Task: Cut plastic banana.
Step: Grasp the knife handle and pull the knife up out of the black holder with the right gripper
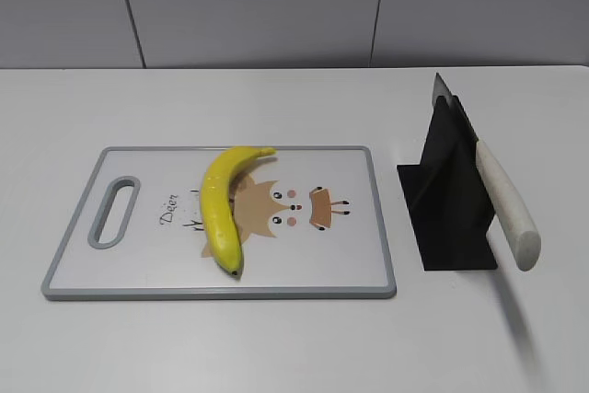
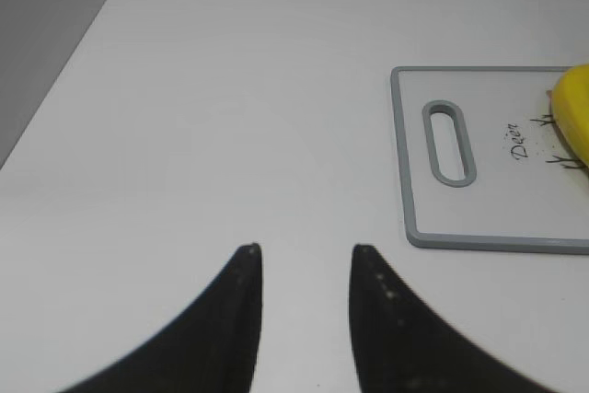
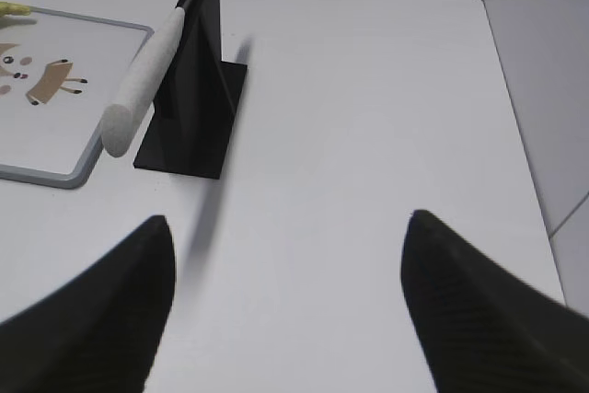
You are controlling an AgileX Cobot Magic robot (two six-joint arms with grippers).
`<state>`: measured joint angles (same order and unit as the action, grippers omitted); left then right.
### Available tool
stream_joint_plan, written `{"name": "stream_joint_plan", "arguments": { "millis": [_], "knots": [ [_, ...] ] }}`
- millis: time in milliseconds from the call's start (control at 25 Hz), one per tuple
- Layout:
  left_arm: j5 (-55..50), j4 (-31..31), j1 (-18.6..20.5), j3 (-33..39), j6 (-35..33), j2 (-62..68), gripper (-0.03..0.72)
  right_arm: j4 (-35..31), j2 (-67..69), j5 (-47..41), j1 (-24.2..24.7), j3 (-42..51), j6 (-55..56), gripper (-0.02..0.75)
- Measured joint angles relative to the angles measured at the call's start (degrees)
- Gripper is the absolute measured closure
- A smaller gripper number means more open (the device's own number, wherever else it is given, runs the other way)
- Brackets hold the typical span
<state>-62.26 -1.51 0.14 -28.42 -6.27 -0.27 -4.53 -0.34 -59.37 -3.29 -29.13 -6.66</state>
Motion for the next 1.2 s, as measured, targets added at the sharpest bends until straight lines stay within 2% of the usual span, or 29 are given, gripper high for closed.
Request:
{"name": "stream_joint_plan", "arguments": {
  "millis": [1200],
  "knots": [
    [0.0, 0.0, 0.0, 0.0, 0.0, 0.0, 0.368, 0.0, 0.0, 0.1, 0.0, 0.0, 0.0, 0.144]
  ]
}}
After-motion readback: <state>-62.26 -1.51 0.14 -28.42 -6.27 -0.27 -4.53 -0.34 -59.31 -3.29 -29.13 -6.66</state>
